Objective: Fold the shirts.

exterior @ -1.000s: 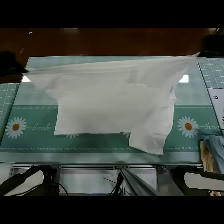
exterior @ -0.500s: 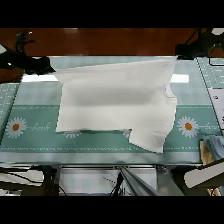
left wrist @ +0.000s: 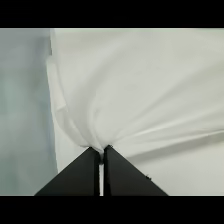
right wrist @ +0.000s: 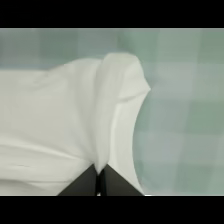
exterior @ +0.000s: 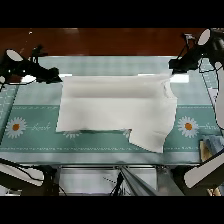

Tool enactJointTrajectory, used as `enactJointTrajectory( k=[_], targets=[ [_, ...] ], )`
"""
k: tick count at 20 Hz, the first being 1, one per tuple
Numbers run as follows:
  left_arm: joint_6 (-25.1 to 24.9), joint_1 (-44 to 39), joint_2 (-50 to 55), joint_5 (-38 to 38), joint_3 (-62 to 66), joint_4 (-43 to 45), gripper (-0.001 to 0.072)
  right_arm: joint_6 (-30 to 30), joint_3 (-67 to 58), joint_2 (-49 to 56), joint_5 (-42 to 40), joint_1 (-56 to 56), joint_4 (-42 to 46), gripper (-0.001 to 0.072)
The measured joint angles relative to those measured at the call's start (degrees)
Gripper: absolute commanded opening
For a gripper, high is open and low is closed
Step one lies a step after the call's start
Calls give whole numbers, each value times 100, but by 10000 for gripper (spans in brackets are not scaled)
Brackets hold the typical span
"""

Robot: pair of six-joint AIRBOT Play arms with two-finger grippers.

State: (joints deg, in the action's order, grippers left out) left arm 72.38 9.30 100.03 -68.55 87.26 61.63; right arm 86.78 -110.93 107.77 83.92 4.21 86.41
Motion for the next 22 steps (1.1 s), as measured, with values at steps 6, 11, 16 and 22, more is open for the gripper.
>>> enactJointTrajectory(
  k=[6, 11, 16, 22],
  targets=[
    [153, -2, 208, -540, 0, 166, 45, -13, 13, 192, 866, 0, 0, 31],
    [380, 35, 282, -763, 92, 203, 336, -48, 11, 260, 1244, 2, -402, 400],
    [444, 354, 140, -1661, 538, 538, 378, -208, 13, -52, 1860, 133, -140, 400],
    [409, 1047, -721, -2218, -713, 649, 623, -334, 1182, -1200, 1969, 938, 251, 498]
  ],
)
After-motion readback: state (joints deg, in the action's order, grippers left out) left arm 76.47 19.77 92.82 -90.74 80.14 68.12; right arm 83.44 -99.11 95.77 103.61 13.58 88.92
